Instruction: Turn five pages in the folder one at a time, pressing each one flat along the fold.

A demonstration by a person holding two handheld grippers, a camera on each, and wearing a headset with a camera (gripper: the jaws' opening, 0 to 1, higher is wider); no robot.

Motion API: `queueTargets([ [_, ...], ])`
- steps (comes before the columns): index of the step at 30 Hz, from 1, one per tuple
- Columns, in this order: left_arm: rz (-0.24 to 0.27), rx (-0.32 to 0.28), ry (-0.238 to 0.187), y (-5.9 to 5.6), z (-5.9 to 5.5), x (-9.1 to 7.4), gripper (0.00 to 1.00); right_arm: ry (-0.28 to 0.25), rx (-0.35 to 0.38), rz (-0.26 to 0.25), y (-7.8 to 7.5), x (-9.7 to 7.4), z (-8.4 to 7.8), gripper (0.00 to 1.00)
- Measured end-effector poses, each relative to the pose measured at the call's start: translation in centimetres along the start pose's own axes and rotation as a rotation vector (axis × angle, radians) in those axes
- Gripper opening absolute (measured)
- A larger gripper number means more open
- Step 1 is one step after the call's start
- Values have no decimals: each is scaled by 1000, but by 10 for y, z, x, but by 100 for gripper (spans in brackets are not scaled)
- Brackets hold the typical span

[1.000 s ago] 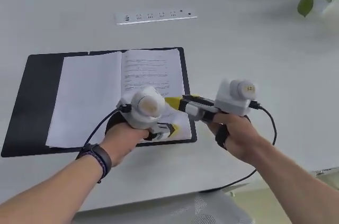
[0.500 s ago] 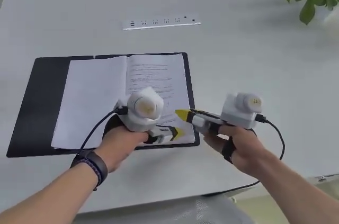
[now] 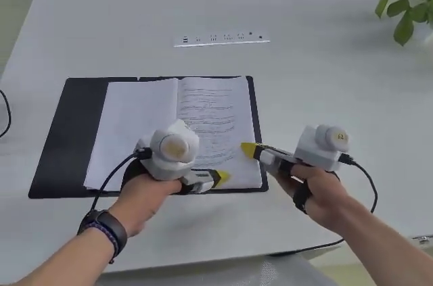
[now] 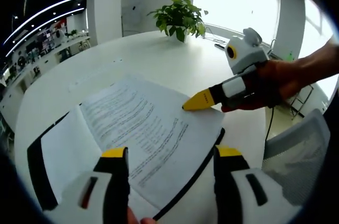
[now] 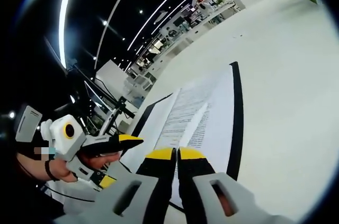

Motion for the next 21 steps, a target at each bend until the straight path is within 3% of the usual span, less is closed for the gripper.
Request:
queueTargets([
  [10,82,-70,-22,29,-28,-45,64,-21,-10,46,28,15,3,0],
  [21,140,-106,-37,51,-46,-81,65,-6,-54,104,66,44,3,0],
])
Point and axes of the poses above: the centre of the closed fingertips' face, and the gripper's own axes: x roughly forward along the fingers, y roughly to its left, z roughly out of its top, the point moved 7 cm from there along -x, roughly backward along the fingers
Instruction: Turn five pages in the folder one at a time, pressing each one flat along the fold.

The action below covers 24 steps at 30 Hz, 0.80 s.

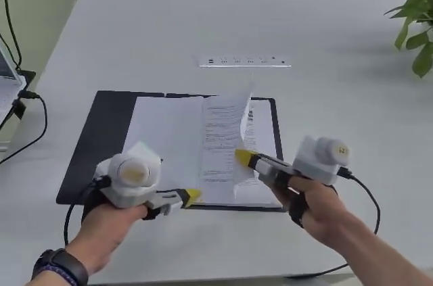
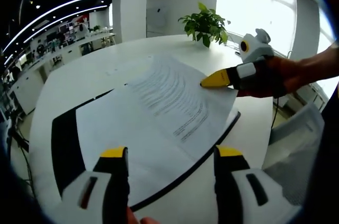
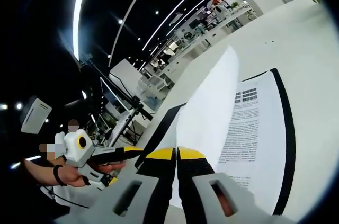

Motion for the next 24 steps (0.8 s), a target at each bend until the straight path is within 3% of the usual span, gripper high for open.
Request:
queueTargets([
  [18,60,-33,-40,37,-11,-34,66,43,-34,61,41,52,-8,0],
  [24,71,-47,-44,41,-18,-42,67,71,-39,82,53,70,-12,0],
])
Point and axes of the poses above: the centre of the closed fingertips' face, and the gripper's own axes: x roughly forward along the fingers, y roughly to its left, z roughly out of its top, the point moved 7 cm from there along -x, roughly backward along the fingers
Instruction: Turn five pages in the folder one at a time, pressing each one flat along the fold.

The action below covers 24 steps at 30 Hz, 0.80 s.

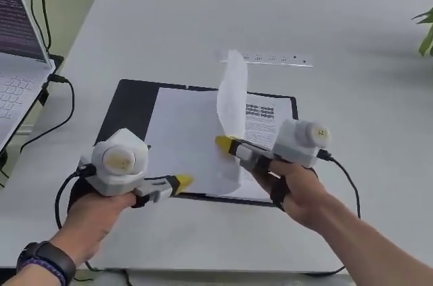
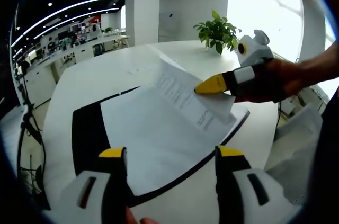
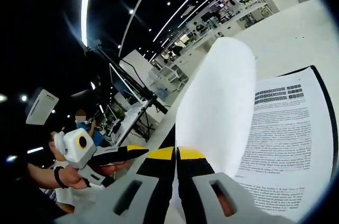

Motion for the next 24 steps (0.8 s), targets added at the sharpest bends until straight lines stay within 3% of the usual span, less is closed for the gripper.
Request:
queueTargets([
  [12,20,-35,7,11,-19,-17,67,64,18,35,12,36,-19,0],
  [24,51,-69,-15,31,-24,-33,67,92,46,71,25,71,-27,0],
])
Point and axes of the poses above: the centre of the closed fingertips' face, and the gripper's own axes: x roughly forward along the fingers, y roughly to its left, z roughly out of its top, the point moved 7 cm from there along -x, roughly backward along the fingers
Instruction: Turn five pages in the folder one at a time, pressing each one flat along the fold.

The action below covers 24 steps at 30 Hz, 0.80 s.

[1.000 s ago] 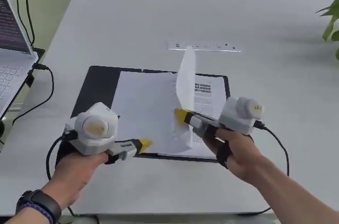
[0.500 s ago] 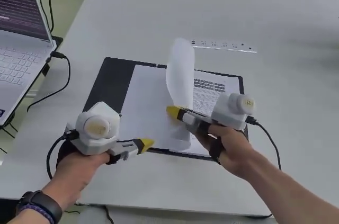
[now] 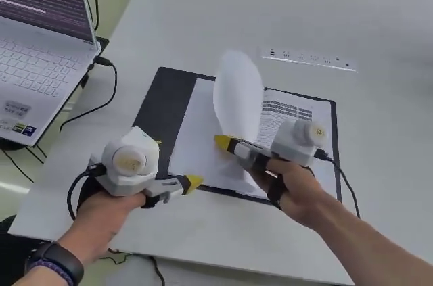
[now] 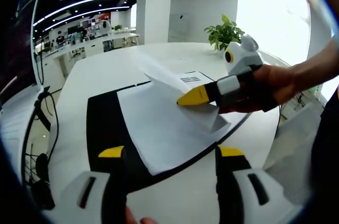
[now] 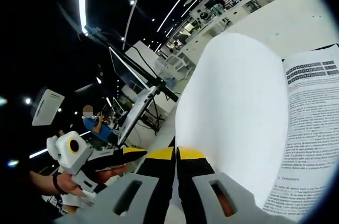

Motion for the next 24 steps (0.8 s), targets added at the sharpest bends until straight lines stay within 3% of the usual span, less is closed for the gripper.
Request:
queueTargets([
  [5,9,-11,-2,5,-5,-5,67,20,12,4,2,14,-8,0],
  [13,9,-34,7,12,-16,-9,67,30,58,-21,-7,33,-20,0],
  [24,2,-45,9,23,-19,-6,67,59,112,-59,-21,64,-36,0],
])
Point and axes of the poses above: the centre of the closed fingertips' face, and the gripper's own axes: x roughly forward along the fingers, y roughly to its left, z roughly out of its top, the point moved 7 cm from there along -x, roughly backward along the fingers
